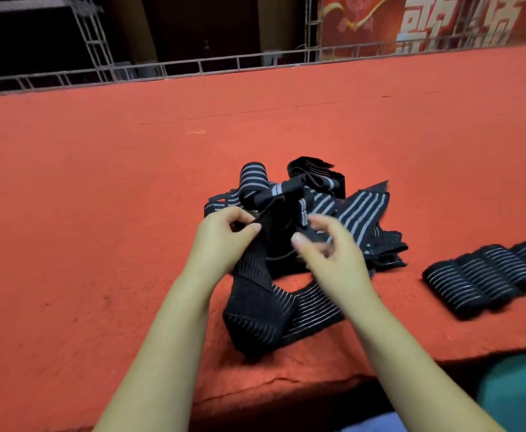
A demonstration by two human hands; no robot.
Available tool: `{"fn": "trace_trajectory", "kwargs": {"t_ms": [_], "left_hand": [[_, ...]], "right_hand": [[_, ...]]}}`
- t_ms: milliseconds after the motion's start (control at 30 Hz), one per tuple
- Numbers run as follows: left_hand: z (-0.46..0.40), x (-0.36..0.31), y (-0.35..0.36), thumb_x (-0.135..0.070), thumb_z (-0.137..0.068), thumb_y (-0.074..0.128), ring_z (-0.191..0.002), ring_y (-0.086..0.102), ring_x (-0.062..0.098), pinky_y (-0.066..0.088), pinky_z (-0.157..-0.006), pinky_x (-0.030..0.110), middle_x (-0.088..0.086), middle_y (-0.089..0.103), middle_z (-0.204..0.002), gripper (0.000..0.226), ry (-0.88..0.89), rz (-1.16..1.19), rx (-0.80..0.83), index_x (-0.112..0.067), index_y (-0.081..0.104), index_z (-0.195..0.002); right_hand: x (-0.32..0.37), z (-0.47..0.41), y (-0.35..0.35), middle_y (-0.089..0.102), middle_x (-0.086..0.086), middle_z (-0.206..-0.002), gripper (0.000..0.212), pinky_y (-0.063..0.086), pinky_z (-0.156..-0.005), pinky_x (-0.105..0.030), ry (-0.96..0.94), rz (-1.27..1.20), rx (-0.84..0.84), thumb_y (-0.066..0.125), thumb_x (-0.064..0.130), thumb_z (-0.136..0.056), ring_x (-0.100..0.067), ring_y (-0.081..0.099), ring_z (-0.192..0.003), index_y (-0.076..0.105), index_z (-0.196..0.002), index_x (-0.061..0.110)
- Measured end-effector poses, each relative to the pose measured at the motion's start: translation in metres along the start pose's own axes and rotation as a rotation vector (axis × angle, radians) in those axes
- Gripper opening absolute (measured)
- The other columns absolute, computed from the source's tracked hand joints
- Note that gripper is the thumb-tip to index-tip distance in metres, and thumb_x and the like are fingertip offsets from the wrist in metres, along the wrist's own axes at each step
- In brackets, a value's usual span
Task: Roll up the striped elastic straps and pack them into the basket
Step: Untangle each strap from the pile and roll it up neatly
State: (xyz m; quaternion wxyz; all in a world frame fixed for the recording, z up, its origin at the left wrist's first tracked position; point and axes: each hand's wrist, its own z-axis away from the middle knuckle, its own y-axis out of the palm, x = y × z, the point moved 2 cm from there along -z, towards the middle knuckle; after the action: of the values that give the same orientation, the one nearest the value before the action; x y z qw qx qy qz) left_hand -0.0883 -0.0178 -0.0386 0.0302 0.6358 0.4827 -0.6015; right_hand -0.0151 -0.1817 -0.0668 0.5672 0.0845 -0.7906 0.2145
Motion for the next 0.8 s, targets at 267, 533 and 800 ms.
{"fn": "trace_trajectory", "kwargs": {"t_ms": [267, 533, 800], "left_hand": [[0.017, 0.003, -0.010, -0.018, -0.083, 0.074, -0.077, 0.059, 0.005, 0.041, -0.071, 0.023, -0.018, 0.065, -0.077, 0.012, 0.049, -0.029, 0.020, -0.025, 0.067, -0.077], [0.032, 0.002, -0.022, -0.012, -0.083, 0.072, -0.068, 0.056, -0.005, 0.042, -0.066, 0.017, -0.018, 0.065, -0.070, 0.027, 0.066, 0.009, -0.085, -0.031, 0.062, -0.067], [0.051, -0.002, -0.069, -0.007, -0.084, 0.072, -0.058, 0.054, 0.001, 0.044, -0.059, 0.021, -0.015, 0.062, -0.057, 0.022, -0.006, 0.296, -0.260, -0.020, 0.066, -0.068]], "right_hand": [[0.015, -0.082, 0.019, 0.060, 0.002, -0.076, 0.013, 0.041, -0.054, -0.022, 0.087, -0.124, -0.013, 0.067, 0.024, -0.089, -0.009, 0.057, -0.061, 0.060, -0.080, 0.018], [0.007, -0.097, 0.038, 0.056, 0.000, -0.067, 0.021, 0.053, -0.059, -0.019, 0.089, -0.102, -0.085, 0.064, 0.016, -0.091, -0.005, 0.055, -0.053, 0.055, -0.072, 0.014], [-0.002, -0.139, 0.003, 0.062, -0.013, -0.103, 0.016, 0.054, -0.065, -0.019, 0.206, -0.279, -0.283, 0.057, 0.018, -0.095, -0.013, 0.069, -0.075, 0.055, -0.101, 0.003]]}}
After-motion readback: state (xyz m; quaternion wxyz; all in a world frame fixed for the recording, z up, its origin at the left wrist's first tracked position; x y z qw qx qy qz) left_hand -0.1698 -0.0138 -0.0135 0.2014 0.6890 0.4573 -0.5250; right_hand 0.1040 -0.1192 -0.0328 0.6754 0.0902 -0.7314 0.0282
